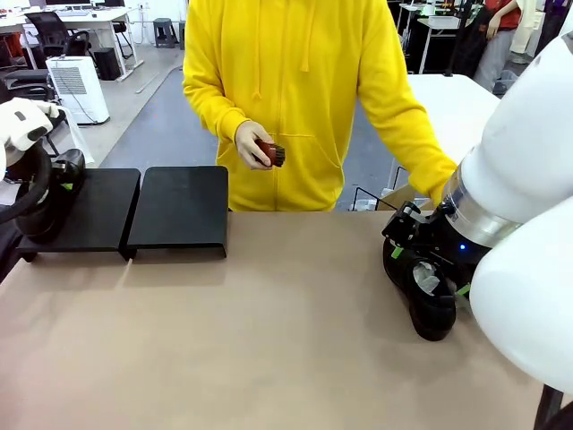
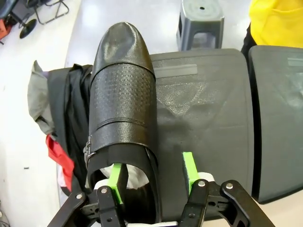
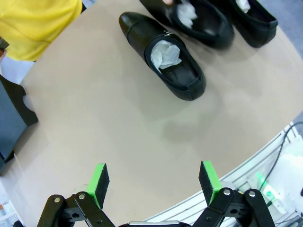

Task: Organize the shoes by placing them on the stand.
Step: Pick up one Shoe and place it in the middle of the table.

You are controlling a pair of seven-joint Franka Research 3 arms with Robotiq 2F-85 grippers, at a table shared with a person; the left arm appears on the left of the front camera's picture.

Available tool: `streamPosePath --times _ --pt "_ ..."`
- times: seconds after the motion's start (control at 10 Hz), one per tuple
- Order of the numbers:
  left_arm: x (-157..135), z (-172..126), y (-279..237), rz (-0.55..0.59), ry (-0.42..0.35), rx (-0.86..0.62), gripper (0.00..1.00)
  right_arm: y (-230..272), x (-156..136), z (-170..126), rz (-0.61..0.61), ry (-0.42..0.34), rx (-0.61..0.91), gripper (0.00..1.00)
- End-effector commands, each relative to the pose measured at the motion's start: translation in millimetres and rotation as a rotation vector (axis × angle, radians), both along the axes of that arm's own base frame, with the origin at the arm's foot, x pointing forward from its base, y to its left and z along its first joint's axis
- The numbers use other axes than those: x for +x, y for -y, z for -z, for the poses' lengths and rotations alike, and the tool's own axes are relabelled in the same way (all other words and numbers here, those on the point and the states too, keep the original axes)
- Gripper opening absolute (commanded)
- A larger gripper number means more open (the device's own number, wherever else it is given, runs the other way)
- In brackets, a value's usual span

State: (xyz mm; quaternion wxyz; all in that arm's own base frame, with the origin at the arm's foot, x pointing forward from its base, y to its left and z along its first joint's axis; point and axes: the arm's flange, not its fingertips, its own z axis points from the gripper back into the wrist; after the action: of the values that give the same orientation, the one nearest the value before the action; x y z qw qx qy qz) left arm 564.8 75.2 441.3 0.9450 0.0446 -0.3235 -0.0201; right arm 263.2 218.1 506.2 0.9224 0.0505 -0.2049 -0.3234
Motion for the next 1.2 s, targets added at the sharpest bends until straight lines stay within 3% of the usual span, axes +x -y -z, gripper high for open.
streamPosePath --times 0.0,0.1,0.2,0.3,0.5,0.7,0.9,1.1 --pt "0.5 -7.0 -2.3 -0.011 0.000 0.003 0.61 1.6 2.8 -0.5 -0.021 0.003 0.011 1.00" --pt "0.0 0.0 0.0 0.000 0.000 0.000 0.61 1.6 2.8 -0.5 -0.021 0.003 0.011 1.00" --pt "-28.7 -9.8 29.0 0.046 0.096 0.032 0.61 1.6 2.8 -0.5 -0.021 0.003 0.011 1.00" --pt "-58.1 -15.5 51.5 0.078 0.114 0.031 0.61 1.6 2.8 -0.5 -0.021 0.003 0.011 1.00" --pt "-110.4 -20.7 78.8 0.105 0.083 -0.022 0.61 0.0 0.1 0.1 0.000 0.000 0.000 1.00" --pt "-143.6 -30.0 88.9 0.173 0.032 -0.069 0.61 -1.8 -27.2 -2.3 -0.082 -0.050 -0.059 1.00" --pt "-149.1 -38.3 90.5 0.195 0.130 -0.073 0.61 5.9 -36.2 -0.7 -0.091 -0.041 -0.051 1.00" --pt "-158.9 -47.2 90.5 0.229 0.101 -0.100 0.61 6.7 -42.8 4.1 -0.183 -0.095 -0.081 1.00"
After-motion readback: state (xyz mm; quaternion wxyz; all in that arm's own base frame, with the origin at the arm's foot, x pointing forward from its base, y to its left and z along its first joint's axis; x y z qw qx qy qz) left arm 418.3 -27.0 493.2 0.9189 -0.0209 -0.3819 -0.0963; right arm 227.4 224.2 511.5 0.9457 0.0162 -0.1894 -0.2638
